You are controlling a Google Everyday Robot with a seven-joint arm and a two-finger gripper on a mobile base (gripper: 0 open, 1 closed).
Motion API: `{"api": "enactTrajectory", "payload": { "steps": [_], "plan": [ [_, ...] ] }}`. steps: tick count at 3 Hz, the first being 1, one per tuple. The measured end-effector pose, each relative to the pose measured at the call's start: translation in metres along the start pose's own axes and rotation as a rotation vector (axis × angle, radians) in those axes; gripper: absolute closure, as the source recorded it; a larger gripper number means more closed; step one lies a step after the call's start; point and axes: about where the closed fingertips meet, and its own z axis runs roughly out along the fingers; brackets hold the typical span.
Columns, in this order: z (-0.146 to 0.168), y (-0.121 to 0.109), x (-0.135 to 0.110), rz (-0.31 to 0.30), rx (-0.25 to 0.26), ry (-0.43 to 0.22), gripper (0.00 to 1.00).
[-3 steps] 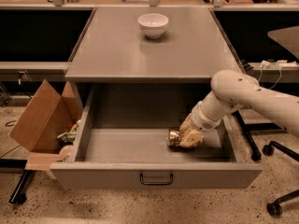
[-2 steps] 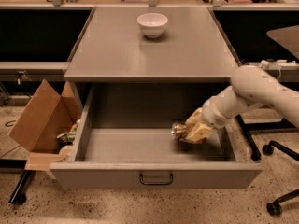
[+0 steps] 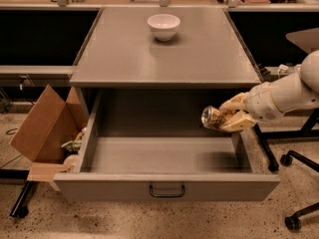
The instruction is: Pick orange can from top drawer and place on counter
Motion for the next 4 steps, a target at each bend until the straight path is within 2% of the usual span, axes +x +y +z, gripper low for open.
{"api": "enactTrajectory", "payload": {
  "steps": [1,2,3,4],
  "plan": [
    [0.0,0.0,0.0,0.0,0.0,0.0,1.0],
    [-0.03,-0.029,-0.033,-0.063,0.078,0.056,1.0],
    [-0.066,-0.062,-0.077,-0.141,0.159,0.105,1.0],
    [-0.082,-0.101,-0.106,-0.157,0.215,0.099,1.0]
  ]
}}
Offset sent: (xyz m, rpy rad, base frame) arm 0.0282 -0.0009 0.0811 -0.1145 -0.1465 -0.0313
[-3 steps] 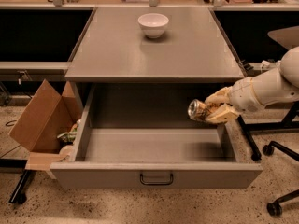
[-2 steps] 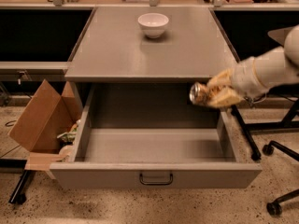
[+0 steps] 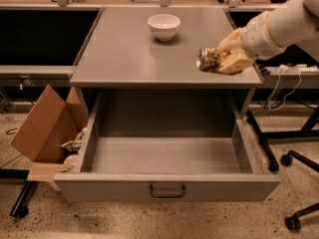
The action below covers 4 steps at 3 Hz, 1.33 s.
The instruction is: Pick orange can from top drawer and place on counter
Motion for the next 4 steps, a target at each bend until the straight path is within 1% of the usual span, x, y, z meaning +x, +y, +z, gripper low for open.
{"api": "enactTrajectory", "payload": {
  "steps": [1,2,3,4],
  "plan": [
    [0.011,-0.038,0.002,0.065,0.041,-0.013,1.0],
    [0.032,-0.068,0.016,0.168,0.065,-0.034,1.0],
    [0.071,-0.095,0.028,0.276,0.068,-0.088,0.96],
    [0.098,-0.105,0.033,0.319,0.043,-0.112,0.73]
  ]
}}
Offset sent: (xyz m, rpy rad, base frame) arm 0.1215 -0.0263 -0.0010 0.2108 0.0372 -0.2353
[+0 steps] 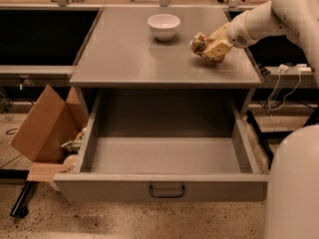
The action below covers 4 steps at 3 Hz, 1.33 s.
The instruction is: Pick orange can from top drawer and place on counter
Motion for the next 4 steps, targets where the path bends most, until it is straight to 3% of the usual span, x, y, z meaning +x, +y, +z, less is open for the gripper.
{"api": "enactTrajectory", "payload": {
  "steps": [1,3,4],
  "plan": [
    [0.0272,-0.0043,0.0074,0.036,-0.036,-0.011,0.42],
    [0.0359,-0.0058,0.0101,0.044,-0.057,-0.024,0.0],
    [0.0283,-0.0093,0.0044,0.026,-0.049,-0.068,0.0]
  ]
}}
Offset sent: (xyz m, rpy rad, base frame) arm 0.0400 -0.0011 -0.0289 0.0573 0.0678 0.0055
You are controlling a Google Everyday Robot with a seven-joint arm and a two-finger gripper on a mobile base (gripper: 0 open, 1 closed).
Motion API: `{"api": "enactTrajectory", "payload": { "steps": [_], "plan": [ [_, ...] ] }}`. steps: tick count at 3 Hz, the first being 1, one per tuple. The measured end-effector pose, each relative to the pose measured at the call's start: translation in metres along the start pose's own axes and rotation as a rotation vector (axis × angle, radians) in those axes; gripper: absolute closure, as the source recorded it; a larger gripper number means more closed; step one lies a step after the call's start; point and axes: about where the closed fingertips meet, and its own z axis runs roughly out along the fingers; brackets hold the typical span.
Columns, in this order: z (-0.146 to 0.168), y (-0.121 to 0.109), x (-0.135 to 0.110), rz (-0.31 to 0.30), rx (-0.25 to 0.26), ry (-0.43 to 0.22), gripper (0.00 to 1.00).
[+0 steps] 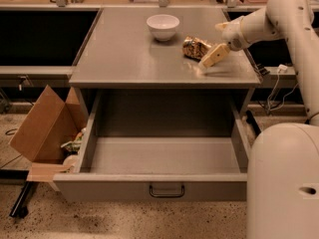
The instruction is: Pick orange can from top drawer and place on counter
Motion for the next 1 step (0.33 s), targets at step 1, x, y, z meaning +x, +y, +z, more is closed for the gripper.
{"api": "enactTrajectory", "payload": {
  "steps": [1],
  "plan": [
    [-0.032,-0.0029,-0.017,-0.045,0.045,-0.094,0.0]
  ]
}}
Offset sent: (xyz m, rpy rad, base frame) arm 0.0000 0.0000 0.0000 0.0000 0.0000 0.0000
